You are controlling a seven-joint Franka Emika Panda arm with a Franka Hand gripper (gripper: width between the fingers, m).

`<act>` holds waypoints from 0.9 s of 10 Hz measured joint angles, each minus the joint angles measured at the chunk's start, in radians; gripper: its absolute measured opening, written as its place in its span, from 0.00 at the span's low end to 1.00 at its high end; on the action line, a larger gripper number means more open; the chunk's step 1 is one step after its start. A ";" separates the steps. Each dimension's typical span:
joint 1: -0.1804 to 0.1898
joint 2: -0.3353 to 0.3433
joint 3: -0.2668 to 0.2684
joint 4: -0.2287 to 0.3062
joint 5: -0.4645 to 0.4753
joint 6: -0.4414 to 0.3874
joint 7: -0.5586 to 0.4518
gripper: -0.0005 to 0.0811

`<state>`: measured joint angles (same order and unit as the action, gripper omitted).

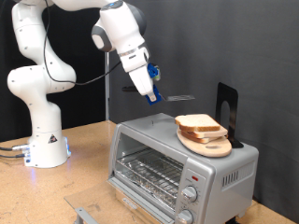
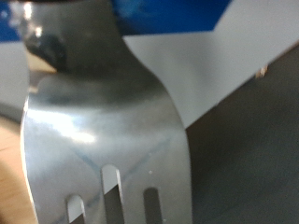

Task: Make a piece of toast with the oven

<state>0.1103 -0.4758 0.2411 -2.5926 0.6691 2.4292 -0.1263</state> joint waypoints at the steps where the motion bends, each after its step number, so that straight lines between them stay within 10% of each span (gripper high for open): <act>1: 0.000 -0.004 -0.011 -0.005 0.055 0.024 0.004 0.55; 9: -0.148 -0.071 -0.156 -0.068 -0.032 -0.065 -0.065 0.55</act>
<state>-0.0372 -0.5472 0.0851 -2.6609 0.6370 2.3645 -0.1913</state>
